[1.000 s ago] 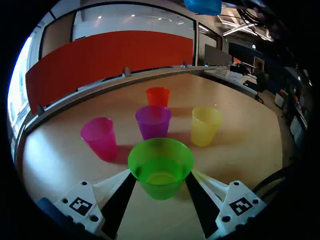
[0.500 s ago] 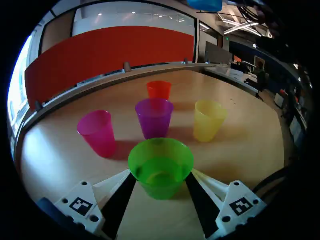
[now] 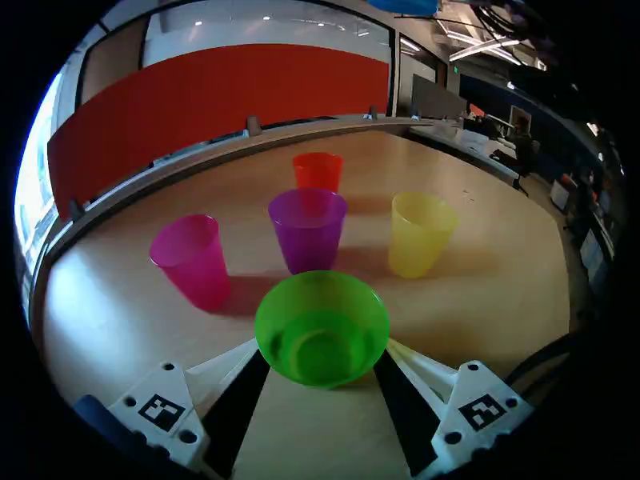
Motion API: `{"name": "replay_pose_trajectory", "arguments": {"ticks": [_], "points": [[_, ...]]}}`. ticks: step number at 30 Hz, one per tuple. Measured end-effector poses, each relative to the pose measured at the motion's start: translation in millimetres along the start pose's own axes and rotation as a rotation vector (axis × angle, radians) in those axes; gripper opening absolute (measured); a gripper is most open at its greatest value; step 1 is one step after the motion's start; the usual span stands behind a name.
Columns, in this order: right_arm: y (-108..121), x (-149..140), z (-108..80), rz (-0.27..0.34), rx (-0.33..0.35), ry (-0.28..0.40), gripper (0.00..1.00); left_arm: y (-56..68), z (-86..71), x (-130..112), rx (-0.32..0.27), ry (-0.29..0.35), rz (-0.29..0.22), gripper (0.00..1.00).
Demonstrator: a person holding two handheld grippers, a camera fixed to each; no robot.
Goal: Pour water
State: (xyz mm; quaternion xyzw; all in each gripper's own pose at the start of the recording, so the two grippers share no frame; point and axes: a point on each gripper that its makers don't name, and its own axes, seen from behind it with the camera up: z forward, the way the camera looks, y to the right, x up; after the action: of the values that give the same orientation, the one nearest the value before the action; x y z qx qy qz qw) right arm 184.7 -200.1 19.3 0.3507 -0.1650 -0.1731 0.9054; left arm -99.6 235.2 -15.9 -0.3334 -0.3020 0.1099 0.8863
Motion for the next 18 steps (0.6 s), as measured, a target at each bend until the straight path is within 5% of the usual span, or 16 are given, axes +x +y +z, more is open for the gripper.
{"name": "replay_pose_trajectory", "arguments": {"ticks": [18], "points": [[-2.9, 0.3, 5.8, -0.015, 0.018, -0.002, 0.86, -3.1, -7.0, -2.0, 0.018, -0.052, 0.008, 0.89]]}}
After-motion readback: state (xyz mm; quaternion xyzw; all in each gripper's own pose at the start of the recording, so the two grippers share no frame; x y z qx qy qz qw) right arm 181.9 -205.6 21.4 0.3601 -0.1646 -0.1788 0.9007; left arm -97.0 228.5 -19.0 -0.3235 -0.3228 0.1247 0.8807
